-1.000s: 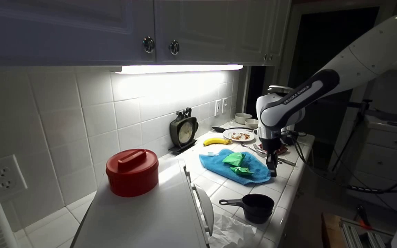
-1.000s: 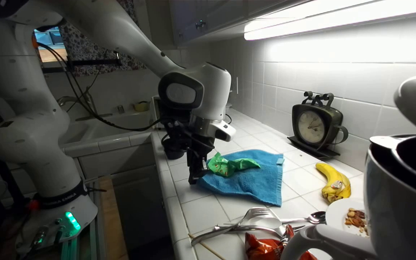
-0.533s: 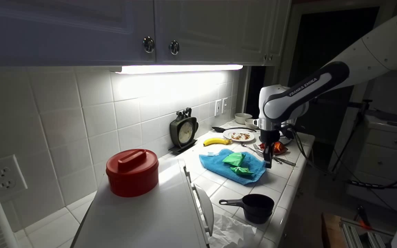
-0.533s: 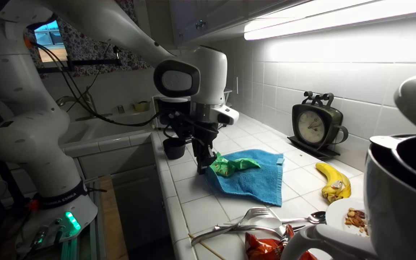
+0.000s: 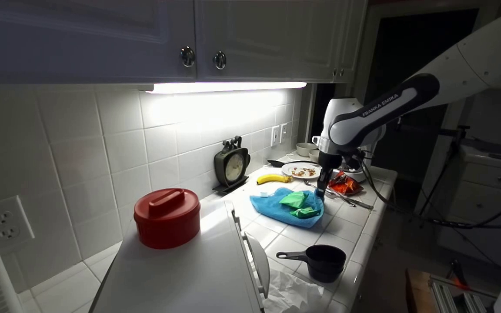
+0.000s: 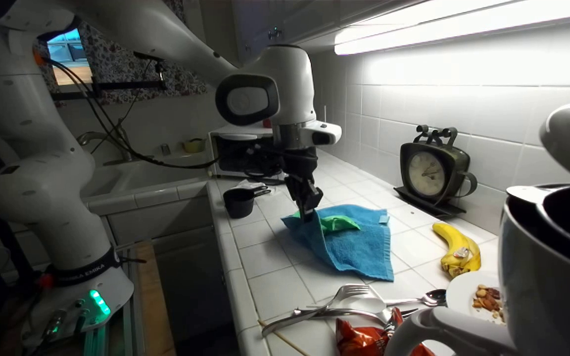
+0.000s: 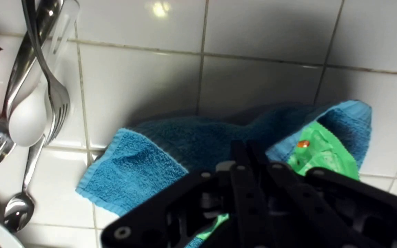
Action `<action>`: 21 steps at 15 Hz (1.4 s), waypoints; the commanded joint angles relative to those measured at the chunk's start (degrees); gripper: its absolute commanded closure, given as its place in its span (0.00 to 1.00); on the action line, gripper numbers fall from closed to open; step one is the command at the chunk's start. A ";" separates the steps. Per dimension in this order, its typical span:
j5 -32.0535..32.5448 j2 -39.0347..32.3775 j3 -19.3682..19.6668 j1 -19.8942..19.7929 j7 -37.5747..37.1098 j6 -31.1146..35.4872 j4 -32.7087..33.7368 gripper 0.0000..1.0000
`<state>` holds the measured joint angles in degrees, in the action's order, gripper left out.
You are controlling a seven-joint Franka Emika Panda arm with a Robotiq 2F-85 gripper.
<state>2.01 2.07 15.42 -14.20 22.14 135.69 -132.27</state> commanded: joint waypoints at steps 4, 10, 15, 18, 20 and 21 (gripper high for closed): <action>-4.76 -3.16 -1.38 1.37 -0.98 5.61 4.74 0.95; -11.36 -8.74 -3.28 1.51 -0.24 10.08 9.24 0.95; -16.29 -13.11 -5.32 0.49 -1.59 13.84 13.28 0.95; -18.54 -15.54 -6.17 -0.21 -3.59 16.43 15.19 0.95; -20.27 -17.12 -7.23 -1.01 -3.17 17.46 16.11 0.95; -20.79 -17.87 -7.71 -1.37 -2.88 17.95 16.38 0.95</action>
<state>-15.81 -12.60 9.76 -13.86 19.25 151.98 -118.43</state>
